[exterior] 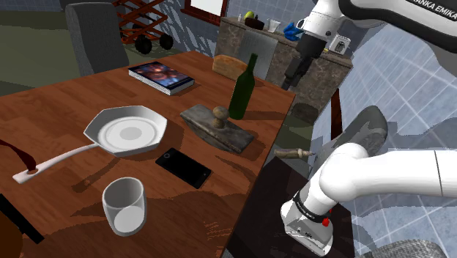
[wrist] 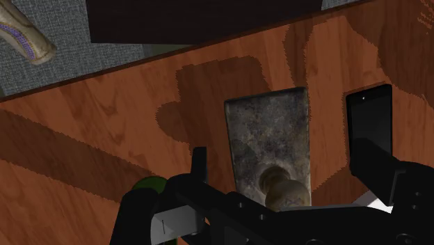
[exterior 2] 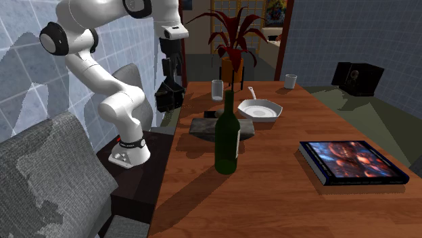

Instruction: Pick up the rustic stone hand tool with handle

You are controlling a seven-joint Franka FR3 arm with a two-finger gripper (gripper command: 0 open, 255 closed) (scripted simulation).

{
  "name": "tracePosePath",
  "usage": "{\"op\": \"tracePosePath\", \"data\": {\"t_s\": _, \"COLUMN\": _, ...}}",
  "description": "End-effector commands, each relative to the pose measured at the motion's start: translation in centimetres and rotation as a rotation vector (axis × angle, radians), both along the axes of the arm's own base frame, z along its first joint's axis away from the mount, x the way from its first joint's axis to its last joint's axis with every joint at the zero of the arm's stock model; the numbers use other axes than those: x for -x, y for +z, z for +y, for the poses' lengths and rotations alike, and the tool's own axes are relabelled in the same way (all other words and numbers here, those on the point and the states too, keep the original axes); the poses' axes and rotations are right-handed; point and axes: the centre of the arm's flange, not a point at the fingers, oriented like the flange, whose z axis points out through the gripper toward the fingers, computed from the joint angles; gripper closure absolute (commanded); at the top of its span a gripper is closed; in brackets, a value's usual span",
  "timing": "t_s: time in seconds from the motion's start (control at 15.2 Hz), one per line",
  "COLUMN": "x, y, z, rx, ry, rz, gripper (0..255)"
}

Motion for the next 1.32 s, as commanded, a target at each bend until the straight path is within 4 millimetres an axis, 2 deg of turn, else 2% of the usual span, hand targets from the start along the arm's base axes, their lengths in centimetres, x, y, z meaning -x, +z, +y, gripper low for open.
{"op": "tracePosePath", "data": {"t_s": 0.0, "x": 0.0, "y": 0.0, "z": 0.0, "rx": 0.0, "ry": 0.0, "rz": 0.0, "gripper": 0}}
{"op": "tracePosePath", "data": {"t_s": 1.25, "x": -19.9, "y": -14.2, "z": 10.7, "rx": 0.04, "ry": 0.046, "rz": 0.117, "gripper": 0}}
